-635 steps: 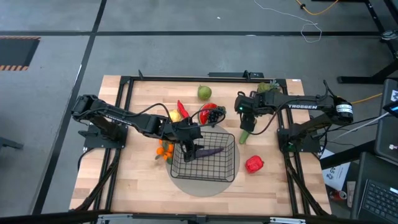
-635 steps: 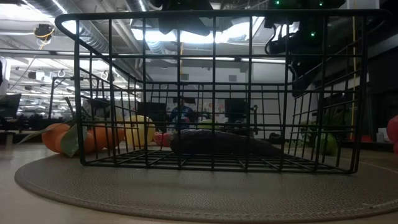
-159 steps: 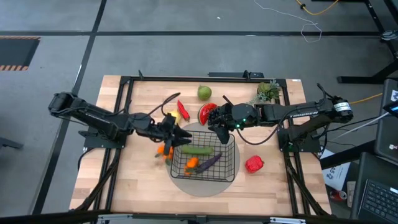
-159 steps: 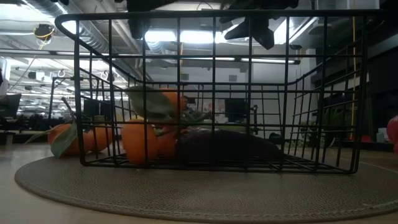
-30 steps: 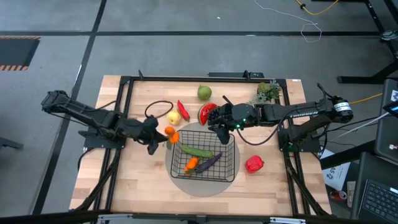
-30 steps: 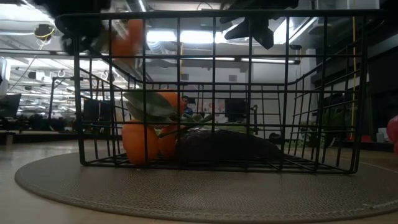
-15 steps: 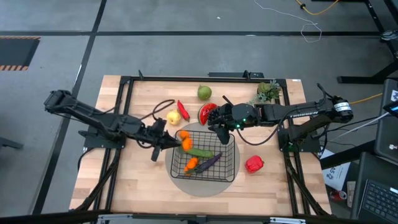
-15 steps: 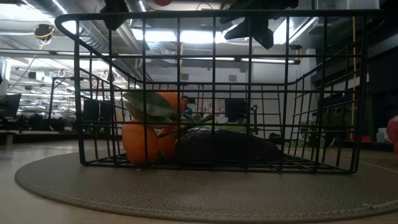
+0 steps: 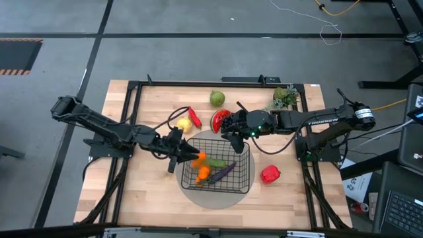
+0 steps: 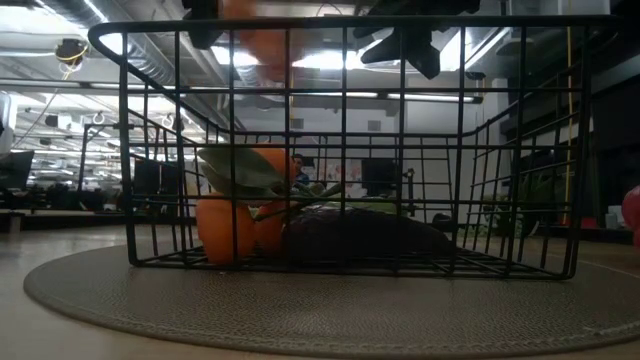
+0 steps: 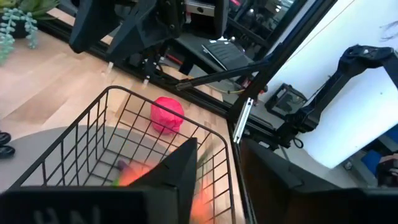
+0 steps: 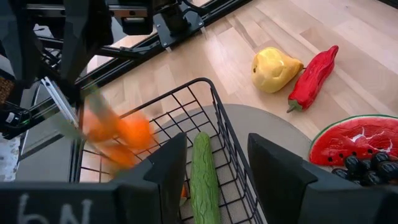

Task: Build produce basket
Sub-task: Put the oranges tangerines into the black wire basket, then put the violet grapes into the black wire basket, then put the red chili pepper into the black wire basket

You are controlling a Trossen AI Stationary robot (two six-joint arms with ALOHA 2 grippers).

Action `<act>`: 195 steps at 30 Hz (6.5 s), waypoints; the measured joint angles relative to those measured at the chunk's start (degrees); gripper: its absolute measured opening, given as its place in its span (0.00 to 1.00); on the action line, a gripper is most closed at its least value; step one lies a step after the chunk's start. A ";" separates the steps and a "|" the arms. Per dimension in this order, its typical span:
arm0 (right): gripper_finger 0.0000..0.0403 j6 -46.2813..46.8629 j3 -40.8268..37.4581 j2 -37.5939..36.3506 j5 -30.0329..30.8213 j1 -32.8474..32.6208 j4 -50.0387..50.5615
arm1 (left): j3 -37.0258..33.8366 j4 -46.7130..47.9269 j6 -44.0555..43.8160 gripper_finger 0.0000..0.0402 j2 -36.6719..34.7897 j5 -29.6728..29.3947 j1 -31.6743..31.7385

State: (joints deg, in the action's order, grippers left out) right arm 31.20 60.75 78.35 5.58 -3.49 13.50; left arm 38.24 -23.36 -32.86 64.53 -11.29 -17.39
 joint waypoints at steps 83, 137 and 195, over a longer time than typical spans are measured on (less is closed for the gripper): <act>0.61 -21.21 0.02 18.88 -4.17 20.22 3.40 | -0.02 21.50 4.90 0.35 -16.81 2.97 6.58; 0.07 -24.18 18.34 24.09 -2.30 19.93 24.86 | -0.02 28.67 1.84 0.35 -16.74 -1.68 6.46; 0.41 -34.76 69.31 23.76 -7.67 -5.44 58.82 | -0.02 31.53 1.95 0.35 -16.74 -4.63 3.80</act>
State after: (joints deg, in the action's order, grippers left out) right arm -3.56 130.06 102.10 -2.09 -8.93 72.32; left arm 38.22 8.17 -30.92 47.79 -15.92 -13.58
